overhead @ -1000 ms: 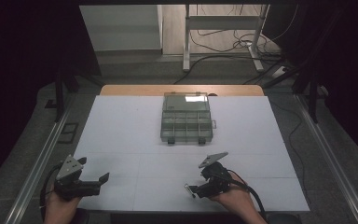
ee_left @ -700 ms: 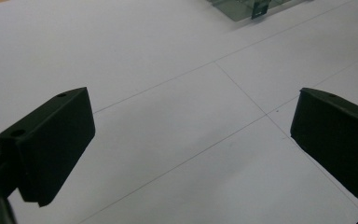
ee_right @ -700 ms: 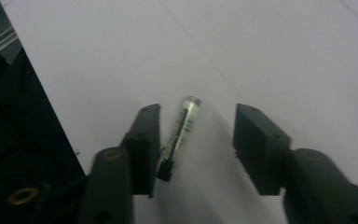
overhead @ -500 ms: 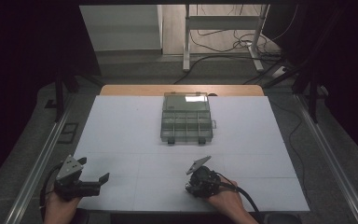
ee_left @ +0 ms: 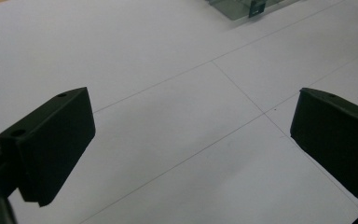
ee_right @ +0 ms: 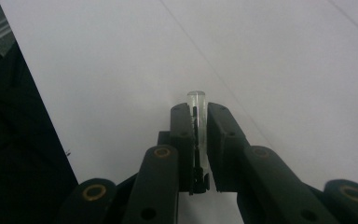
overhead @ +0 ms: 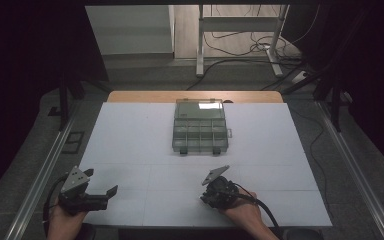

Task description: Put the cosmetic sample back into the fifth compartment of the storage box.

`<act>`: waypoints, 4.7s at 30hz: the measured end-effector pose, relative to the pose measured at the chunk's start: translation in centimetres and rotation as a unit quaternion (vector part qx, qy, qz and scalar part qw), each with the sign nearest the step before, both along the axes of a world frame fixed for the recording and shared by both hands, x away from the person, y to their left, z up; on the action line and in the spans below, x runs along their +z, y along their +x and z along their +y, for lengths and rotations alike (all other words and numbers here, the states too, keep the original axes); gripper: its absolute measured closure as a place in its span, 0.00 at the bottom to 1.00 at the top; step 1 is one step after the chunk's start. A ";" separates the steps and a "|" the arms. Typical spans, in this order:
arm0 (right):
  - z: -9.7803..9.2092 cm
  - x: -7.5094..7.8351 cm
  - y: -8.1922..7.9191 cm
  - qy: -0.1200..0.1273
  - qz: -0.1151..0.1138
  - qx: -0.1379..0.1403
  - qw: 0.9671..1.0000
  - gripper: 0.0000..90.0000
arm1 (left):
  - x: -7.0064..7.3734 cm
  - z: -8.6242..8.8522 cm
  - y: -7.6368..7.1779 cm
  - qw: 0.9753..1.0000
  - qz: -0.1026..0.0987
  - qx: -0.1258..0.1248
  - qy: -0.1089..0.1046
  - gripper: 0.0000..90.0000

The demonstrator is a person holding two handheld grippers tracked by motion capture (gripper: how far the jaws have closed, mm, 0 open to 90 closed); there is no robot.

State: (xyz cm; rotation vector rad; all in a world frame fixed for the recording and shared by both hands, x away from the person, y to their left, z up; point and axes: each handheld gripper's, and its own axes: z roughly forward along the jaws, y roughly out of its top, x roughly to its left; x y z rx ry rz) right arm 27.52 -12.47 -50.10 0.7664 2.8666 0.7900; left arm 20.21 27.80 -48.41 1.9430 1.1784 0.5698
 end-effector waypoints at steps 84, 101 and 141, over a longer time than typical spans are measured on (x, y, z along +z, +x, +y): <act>3.4 2.6 11.3 0.113 -0.050 -0.070 0.990 0.89 | -0.1 -0.1 0.2 1.000 0.007 -0.009 0.001 0.01; 4.7 2.8 13.4 0.126 -0.055 -0.083 0.987 0.89 | -0.1 -0.1 0.3 1.000 0.008 -0.010 -0.003 0.01; 8.6 1.0 16.7 0.106 -0.075 -0.098 0.987 0.84 | -0.1 -0.1 0.3 1.000 0.010 -0.017 0.000 0.01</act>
